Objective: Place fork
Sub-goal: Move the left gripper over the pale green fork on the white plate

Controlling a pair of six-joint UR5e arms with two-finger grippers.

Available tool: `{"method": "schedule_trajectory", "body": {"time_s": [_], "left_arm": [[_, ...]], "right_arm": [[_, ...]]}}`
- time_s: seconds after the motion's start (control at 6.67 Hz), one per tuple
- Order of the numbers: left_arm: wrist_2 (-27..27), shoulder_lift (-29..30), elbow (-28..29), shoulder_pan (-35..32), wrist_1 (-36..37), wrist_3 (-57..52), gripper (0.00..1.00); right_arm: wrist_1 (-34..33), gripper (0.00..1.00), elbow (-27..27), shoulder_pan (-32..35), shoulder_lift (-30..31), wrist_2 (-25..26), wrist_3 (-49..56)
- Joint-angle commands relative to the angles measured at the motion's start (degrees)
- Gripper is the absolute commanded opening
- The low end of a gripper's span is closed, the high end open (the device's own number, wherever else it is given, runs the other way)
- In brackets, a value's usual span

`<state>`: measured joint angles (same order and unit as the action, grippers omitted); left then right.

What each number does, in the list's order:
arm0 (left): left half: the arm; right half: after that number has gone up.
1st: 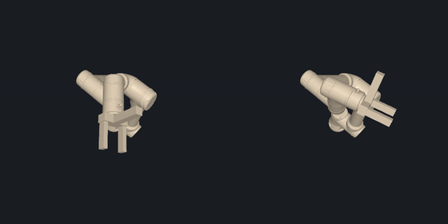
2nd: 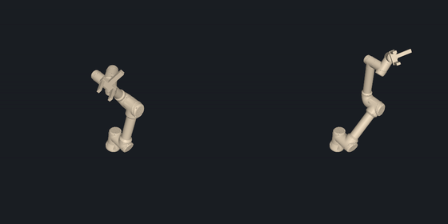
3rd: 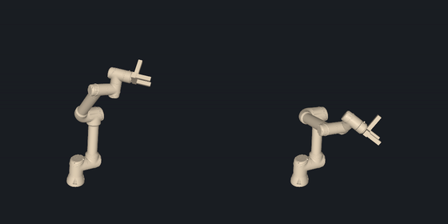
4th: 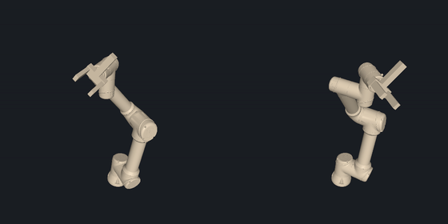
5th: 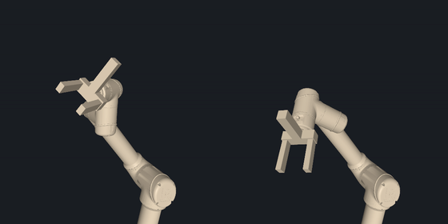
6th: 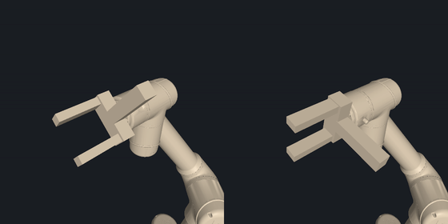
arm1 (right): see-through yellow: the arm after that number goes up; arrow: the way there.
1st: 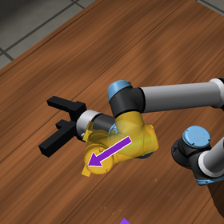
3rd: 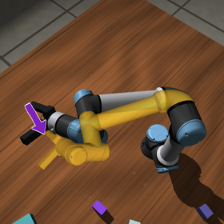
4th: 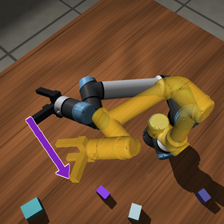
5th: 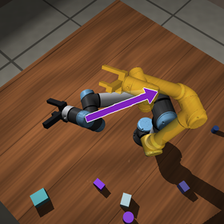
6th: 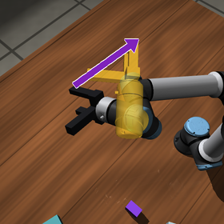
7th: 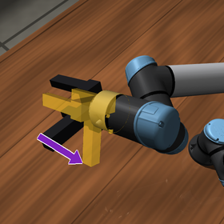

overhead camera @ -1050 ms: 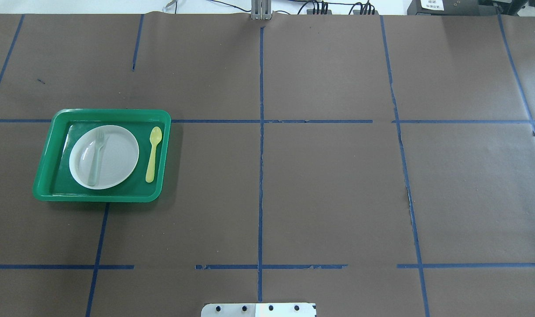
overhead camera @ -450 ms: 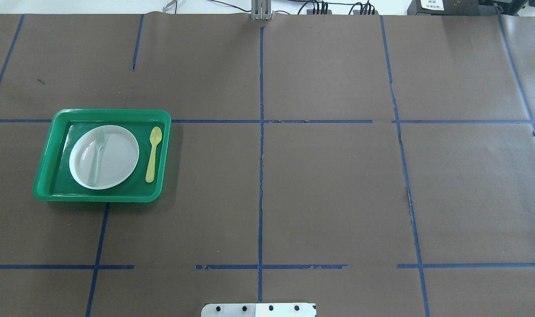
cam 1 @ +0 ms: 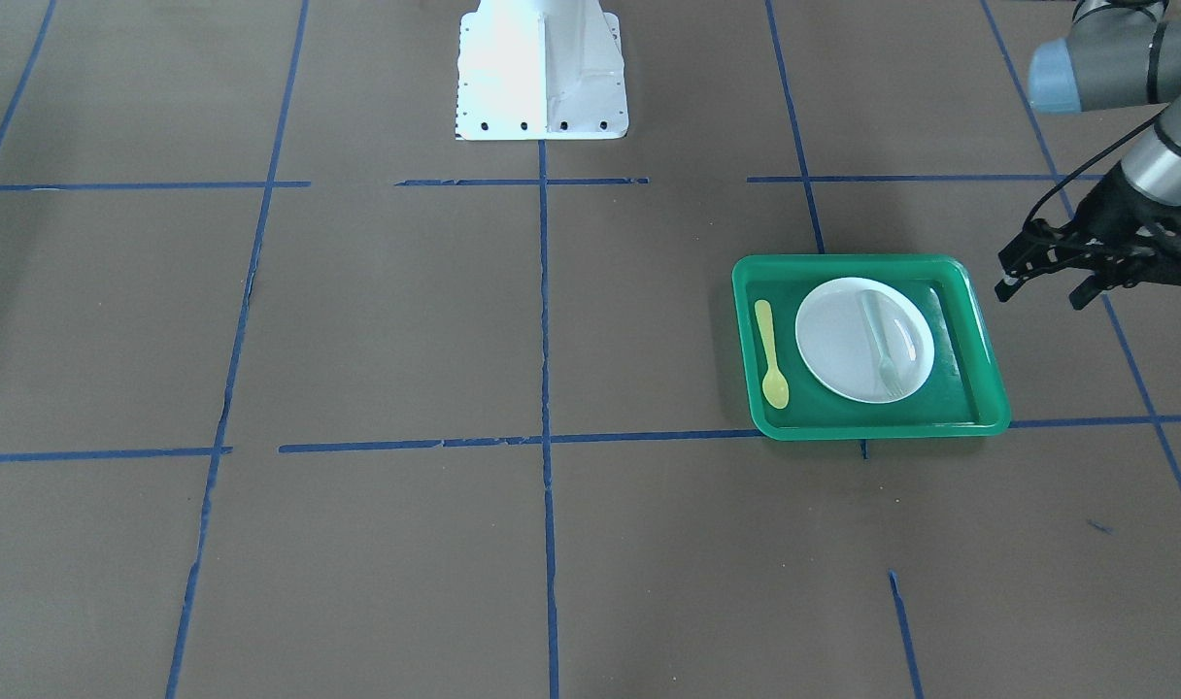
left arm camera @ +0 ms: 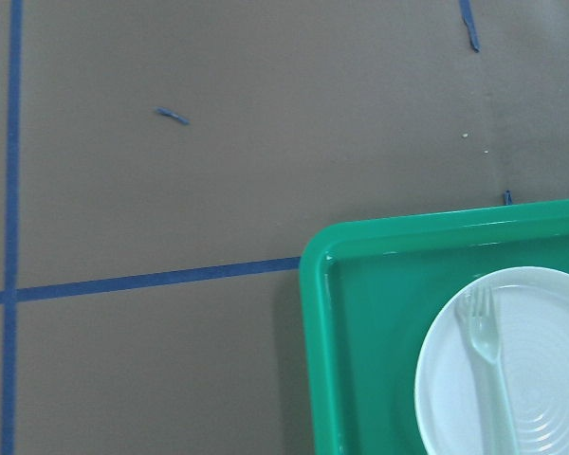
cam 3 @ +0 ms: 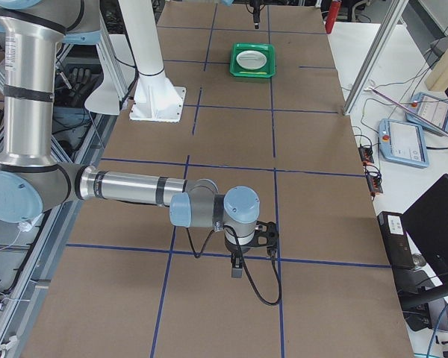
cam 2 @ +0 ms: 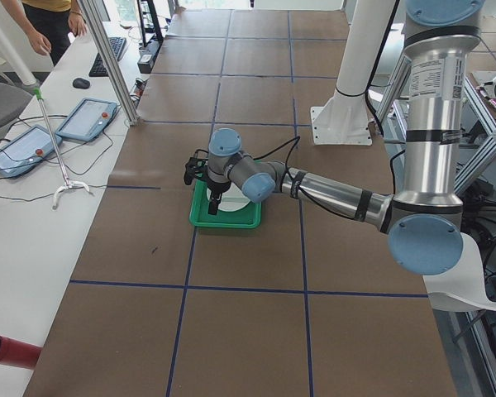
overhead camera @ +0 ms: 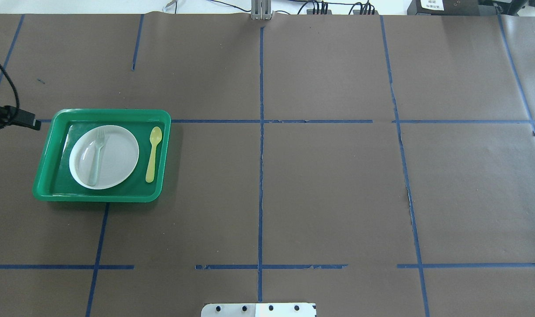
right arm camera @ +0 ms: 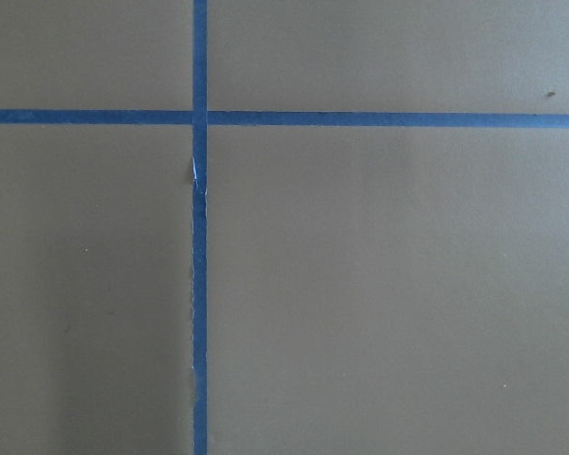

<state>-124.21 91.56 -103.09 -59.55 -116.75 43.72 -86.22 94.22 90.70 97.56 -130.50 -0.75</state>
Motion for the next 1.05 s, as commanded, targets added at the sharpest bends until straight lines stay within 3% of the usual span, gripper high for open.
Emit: {"method": "schedule_trajectory", "body": {"time_s": [0.0,0.3,0.45,0.9], "left_arm": [[5.7,6.7,5.3,8.8,-0.5,9.9,1.00],[8.8,7.3,6.4,11.9,-0.5,11.9,0.95],[8.7,7.3,7.5,12.3,-0.5,12.1,0.82],[8.3,7.4,8.6,13.4,-0.6,12.0,0.82]], "right_arm": [[0.0,1.00,0.0,0.0,0.0,0.1,0.0],[0.1,1.00,0.0,0.0,0.0,0.0,0.0],[0.1,1.00,0.0,0.0,0.0,0.0,0.0],[0.1,1.00,0.0,0.0,0.0,0.1,0.0]]}}
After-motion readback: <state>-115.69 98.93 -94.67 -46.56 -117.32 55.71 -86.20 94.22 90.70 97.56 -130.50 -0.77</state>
